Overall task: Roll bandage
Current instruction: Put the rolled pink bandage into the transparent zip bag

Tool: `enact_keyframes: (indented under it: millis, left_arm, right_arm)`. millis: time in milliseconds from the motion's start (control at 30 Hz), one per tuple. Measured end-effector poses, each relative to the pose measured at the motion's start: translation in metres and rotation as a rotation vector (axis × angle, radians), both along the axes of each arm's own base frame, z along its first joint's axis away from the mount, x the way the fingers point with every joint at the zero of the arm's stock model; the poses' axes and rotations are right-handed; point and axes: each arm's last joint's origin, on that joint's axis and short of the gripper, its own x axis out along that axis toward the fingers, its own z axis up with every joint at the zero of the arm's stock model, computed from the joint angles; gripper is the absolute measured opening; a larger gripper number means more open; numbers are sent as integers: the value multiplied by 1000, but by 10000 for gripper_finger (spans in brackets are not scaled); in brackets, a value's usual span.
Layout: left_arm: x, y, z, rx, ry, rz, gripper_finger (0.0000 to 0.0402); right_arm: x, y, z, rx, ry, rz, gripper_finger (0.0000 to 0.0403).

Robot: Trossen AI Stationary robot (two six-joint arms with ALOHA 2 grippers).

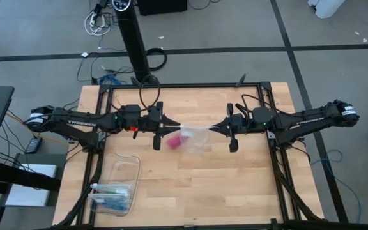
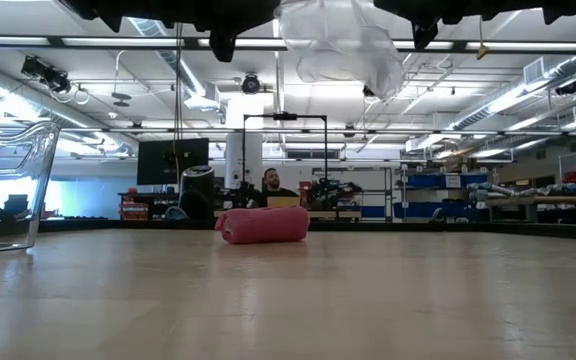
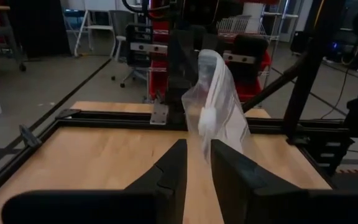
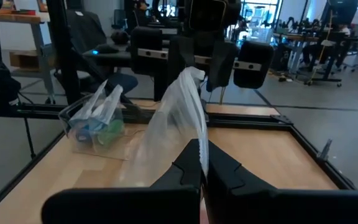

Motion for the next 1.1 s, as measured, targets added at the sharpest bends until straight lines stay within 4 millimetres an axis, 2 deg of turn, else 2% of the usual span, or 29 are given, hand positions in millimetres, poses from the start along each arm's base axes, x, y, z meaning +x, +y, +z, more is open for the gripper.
enact_keyframes:
  millis: [167, 467, 600, 800, 1100]
  left_arm:
    - [0, -1, 1, -3, -8, -29, 83]
    - [0, -1, 3, -3, -36, -46, 145]
    - [0, -1, 3, -3, -35, -46, 147]
    - [0, -1, 3, 3, -34, -32, 111]
    - [0, 2, 4, 51, -37, 68, 10]
  right_arm:
    - [0, -2, 0, -6, 1, -18, 0]
    - [0, -2, 0, -20, 2, -26, 0]
    - [0, -3, 1, -33, -8, -54, 0]
    - [0, -4, 2, -36, -16, -87, 0]
    - [0, -4, 1, -33, -10, -90, 0]
